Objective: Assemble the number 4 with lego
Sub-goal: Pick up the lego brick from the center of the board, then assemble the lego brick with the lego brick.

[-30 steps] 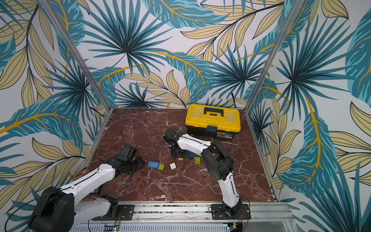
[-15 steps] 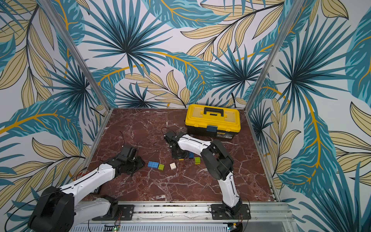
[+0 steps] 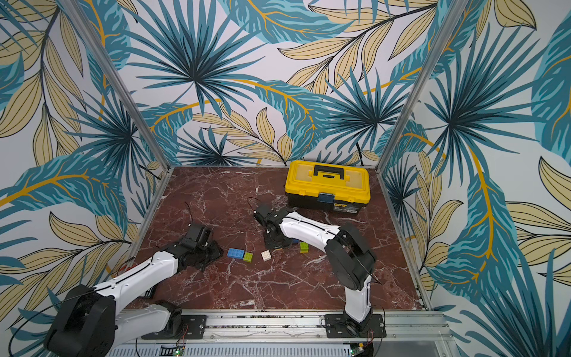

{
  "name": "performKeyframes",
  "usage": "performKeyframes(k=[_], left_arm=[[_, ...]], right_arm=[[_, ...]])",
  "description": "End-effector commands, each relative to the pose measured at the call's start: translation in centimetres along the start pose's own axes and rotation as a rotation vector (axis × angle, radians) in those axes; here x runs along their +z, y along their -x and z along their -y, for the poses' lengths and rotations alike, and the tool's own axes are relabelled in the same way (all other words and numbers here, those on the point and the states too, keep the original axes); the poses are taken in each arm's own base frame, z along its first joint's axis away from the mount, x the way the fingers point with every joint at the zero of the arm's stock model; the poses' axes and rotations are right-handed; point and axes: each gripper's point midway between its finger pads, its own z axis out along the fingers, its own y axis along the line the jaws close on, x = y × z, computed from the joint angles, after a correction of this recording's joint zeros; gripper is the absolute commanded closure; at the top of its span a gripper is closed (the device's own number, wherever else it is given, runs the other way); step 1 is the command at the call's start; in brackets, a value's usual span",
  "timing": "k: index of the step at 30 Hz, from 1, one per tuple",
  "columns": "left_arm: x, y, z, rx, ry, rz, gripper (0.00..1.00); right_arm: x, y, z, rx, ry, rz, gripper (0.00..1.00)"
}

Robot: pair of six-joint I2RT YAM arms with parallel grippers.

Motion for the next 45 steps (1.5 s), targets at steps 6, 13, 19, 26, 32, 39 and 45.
performKeyframes(k=[6,13,19,26,32,39,45], left_arm=[[-0.2,0.4,0.1,0.001,0.005,0.001,0.52],[-0.2,0.3,-0.1,-0.006,0.012,0.003,0.52],[-0.2,0.3,-0.1,-0.007,0.013,0.004,0.52],[-0.1,0.2,-0.3,-0.01,0.016,0.002,0.52],[0.0,0.2,-0.3,-0.011,0.014,0.002,0.52],[0.0,0.2,-0.3,-0.012,0.015,0.002,0.52],[0.0,0.3,-0.3,-0.02,0.01,0.006,0.52]], right_arm=[[1.0,-3.1,-3.0,-0.177,0.057,-0.088,0.78],[1.5,-2.7,-4.0,-0.212,0.035,-0.072,0.78],[1.8,-2.3,-4.3,-0.232,0.027,-0.071,0.77],[3.0,-2.5,-3.8,-0.256,-0.011,-0.092,0.77],[4.5,-3.3,-3.3,-0.257,-0.039,-0.12,0.77],[6.8,-6.2,-2.7,-0.286,-0.035,-0.235,0.77],[8.6,-9.7,0.3,-0.313,-0.174,-0.421,0.78]])
